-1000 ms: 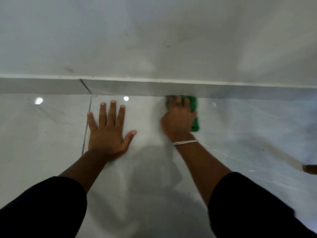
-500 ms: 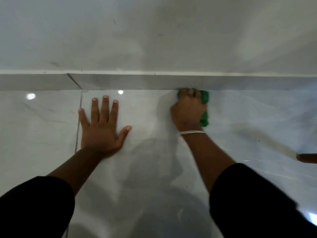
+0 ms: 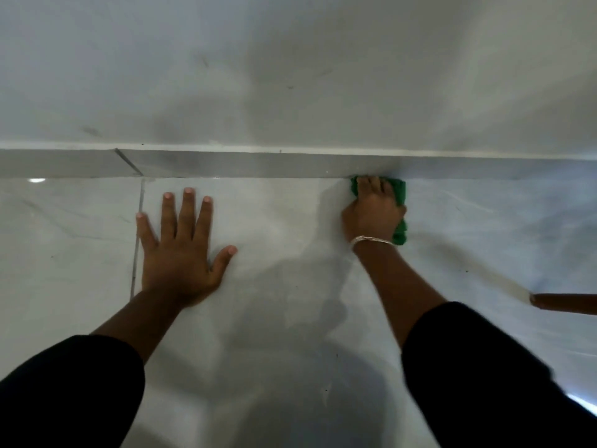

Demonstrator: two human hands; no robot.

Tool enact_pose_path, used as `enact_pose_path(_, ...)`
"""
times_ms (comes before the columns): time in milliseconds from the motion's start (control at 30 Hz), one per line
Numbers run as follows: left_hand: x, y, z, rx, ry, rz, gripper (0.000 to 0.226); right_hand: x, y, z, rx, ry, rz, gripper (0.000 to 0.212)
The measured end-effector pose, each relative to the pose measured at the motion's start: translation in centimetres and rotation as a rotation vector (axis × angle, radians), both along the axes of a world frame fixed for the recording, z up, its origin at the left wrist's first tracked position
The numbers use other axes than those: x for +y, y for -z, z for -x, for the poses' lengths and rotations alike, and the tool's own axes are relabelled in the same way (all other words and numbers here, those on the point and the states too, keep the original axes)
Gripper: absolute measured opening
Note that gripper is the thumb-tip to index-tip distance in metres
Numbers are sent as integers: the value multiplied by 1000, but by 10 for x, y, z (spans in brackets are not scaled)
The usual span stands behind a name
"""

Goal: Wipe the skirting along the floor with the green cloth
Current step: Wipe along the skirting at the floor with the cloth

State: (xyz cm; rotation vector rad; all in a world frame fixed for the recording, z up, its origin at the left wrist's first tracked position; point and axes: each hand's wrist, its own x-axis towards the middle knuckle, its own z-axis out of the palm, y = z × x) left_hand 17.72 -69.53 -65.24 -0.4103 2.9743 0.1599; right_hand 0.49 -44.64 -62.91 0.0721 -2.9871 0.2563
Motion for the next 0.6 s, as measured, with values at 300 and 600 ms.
enact_pose_path(300, -1, -3, 0, -14, -13, -11, 92, -106, 4, -55, -66, -530, 98, 56)
enact_pose_path(600, 0, 0, 1, -2, -14, -12, 90, 28, -2, 13, -24, 125, 61, 58)
